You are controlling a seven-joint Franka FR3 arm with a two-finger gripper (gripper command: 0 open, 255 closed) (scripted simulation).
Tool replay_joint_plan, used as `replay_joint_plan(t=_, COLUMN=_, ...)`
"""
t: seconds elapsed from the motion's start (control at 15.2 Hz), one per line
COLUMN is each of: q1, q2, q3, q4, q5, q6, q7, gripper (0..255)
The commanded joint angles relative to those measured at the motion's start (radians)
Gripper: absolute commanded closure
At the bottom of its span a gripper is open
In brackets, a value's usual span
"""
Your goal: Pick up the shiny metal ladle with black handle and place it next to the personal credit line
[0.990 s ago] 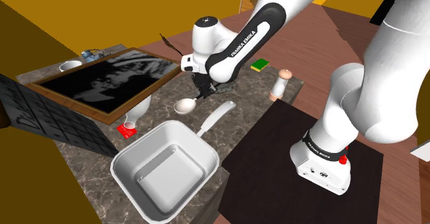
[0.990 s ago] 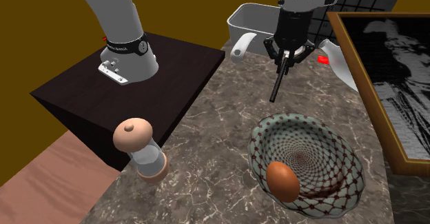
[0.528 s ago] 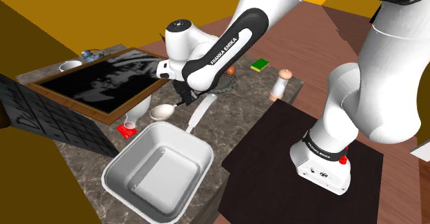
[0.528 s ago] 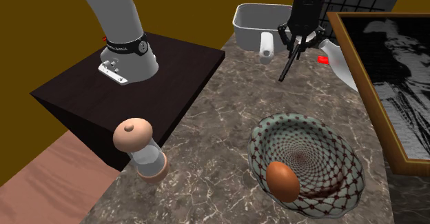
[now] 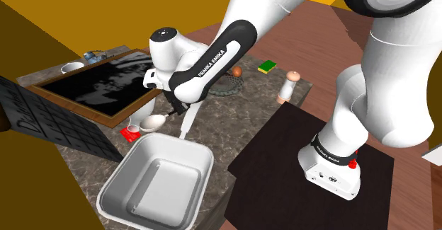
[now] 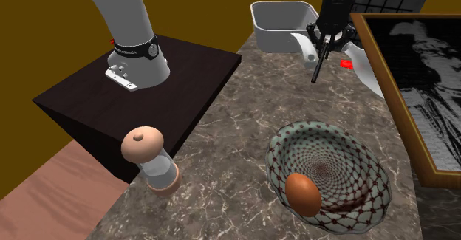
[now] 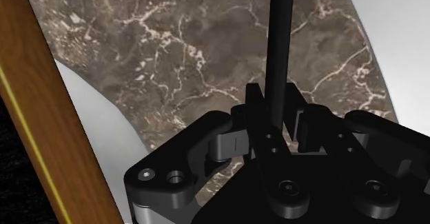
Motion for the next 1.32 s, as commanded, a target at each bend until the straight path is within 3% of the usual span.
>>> replay_joint_plan(t=0.0, q1=0.004, q2=0.025, q3=0.011, q4=-0.009, q5=0.006, q6=0.02, q7=0.001, gripper=255)
replay_joint_plan(t=0.92, q1=-0.016, q2=0.193, q3=0.035, q4=0.014, q5=0.039, q6=0.163, q7=-0.003, gripper=255)
replay_joint_plan(t=1.25, q1=-0.016, q2=0.193, q3=0.034, q4=0.014, q5=0.039, q6=0.163, q7=-0.003, gripper=255)
